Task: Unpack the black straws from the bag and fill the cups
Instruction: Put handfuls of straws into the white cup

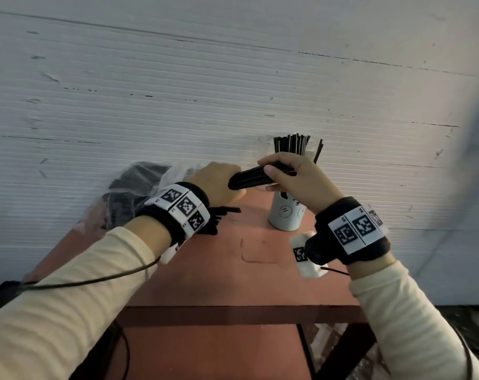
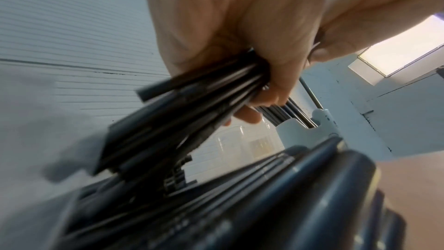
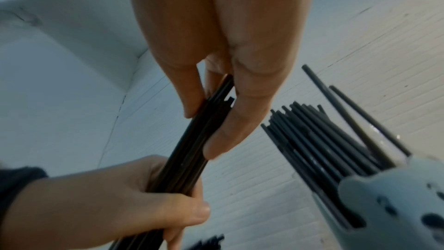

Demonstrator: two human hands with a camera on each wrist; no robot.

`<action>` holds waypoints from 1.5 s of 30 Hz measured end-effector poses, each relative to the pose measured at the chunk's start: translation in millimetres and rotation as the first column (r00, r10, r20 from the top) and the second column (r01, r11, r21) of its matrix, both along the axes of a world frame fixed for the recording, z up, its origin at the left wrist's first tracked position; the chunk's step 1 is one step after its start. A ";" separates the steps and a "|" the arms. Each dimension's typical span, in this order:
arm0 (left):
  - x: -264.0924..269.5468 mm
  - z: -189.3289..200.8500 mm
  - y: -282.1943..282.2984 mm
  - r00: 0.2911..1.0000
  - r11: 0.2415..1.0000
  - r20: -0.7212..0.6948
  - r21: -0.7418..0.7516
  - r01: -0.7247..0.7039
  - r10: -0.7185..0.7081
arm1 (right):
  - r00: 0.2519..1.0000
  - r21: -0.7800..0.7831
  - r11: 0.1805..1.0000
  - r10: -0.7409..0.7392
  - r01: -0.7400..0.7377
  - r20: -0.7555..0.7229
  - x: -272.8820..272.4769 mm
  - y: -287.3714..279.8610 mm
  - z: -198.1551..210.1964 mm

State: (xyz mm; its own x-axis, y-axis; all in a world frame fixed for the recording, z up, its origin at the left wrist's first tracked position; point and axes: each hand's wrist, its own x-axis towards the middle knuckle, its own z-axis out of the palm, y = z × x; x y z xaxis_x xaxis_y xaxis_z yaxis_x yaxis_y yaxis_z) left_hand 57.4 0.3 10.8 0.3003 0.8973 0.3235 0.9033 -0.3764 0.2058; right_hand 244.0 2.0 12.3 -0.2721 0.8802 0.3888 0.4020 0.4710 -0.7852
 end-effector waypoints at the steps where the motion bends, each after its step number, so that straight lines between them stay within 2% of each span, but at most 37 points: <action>1: 0.4 -0.7 1.5 0.998 1.000 0.051 0.009 0.026 -0.027 | 1.000 0.012 1.000 0.001 -0.001 0.003 2.8 -4.4 5.6; 5: 10.2 2.2 8.4 0.933 0.986 0.319 0.069 0.151 -0.165 | 0.997 0.225 0.973 -0.070 0.061 0.036 10.7 -20.5 32.3; 8: 26.7 14.9 6.7 0.856 0.973 0.462 0.096 0.211 -0.231 | 0.997 0.371 0.926 -0.045 0.066 -0.065 13.4 -30.4 52.9; 10: 39.8 21.1 4.0 0.779 0.961 0.566 0.107 0.255 -0.270 | 0.993 0.458 0.887 -0.012 0.064 -0.115 12.9 -33.9 63.4; 13: 58.8 18.1 3.3 0.629 0.935 0.715 0.100 0.340 -0.305 | 0.996 0.535 0.844 0.006 0.046 -0.094 10.0 -34.2 72.1; 16: 76.2 1.6 8.2 0.525 0.919 0.826 -0.020 0.395 -0.208 | 0.998 0.497 0.867 -0.060 0.050 0.005 8.1 -29.8 68.7; 20: 86.7 -31.8 17.3 0.476 0.886 0.879 -0.227 0.404 0.008 | 0.941 0.338 0.940 -0.158 0.050 0.299 12.1 -19.5 34.5; 22: 87.0 -43.1 19.0 0.482 0.872 0.876 -0.261 0.415 0.032 | 0.945 0.359 0.932 -0.156 0.045 0.286 13.2 -16.4 18.1; 26: 89.8 -44.9 17.5 0.424 0.853 0.905 -0.257 0.454 0.047 | 0.970 0.455 0.885 -0.185 0.097 0.154 12.1 -12.9 11.9; 29: 88.3 -46.7 18.0 0.449 0.835 0.893 -0.266 0.481 0.025 | 0.961 0.425 0.900 -0.197 0.100 0.192 12.3 -9.3 10.8; 32: 84.1 -51.8 20.4 0.575 0.790 0.817 -0.376 0.484 0.037 | 0.961 0.435 0.895 -0.196 0.095 0.193 12.8 -7.8 5.7; 34: 83.8 -55.2 21.0 0.634 0.739 0.770 -0.471 0.483 0.076 | 0.968 0.453 0.886 -0.195 0.105 0.157 13.3 -10.1 4.4; 36: 83.9 -54.5 21.0 0.681 0.742 0.727 -0.505 0.441 0.090 | 0.973 0.452 0.885 -0.187 0.108 0.133 14.8 -14.2 5.1; 38: 83.2 -49.3 16.5 0.682 0.766 0.728 -0.476 0.433 0.066 | 0.980 0.422 0.897 -0.181 0.130 0.082 19.1 -19.6 7.9; 41: 80.9 -35.7 7.2 0.646 0.756 0.762 -0.403 0.516 -0.035 | 0.986 0.315 0.934 -0.164 0.166 -0.033 30.5 -25.9 14.9; 43: 79.6 -25.4 0.0 0.708 0.732 0.689 -0.399 0.552 -0.158 | 0.988 0.247 0.958 -0.155 0.144 0.027 38.1 -27.3 18.0; 45: 78.7 -19.6 -4.8 0.724 0.682 0.629 -0.399 0.612 -0.282 | 0.988 0.137 0.988 -0.087 0.069 0.127 42.8 -28.1 19.0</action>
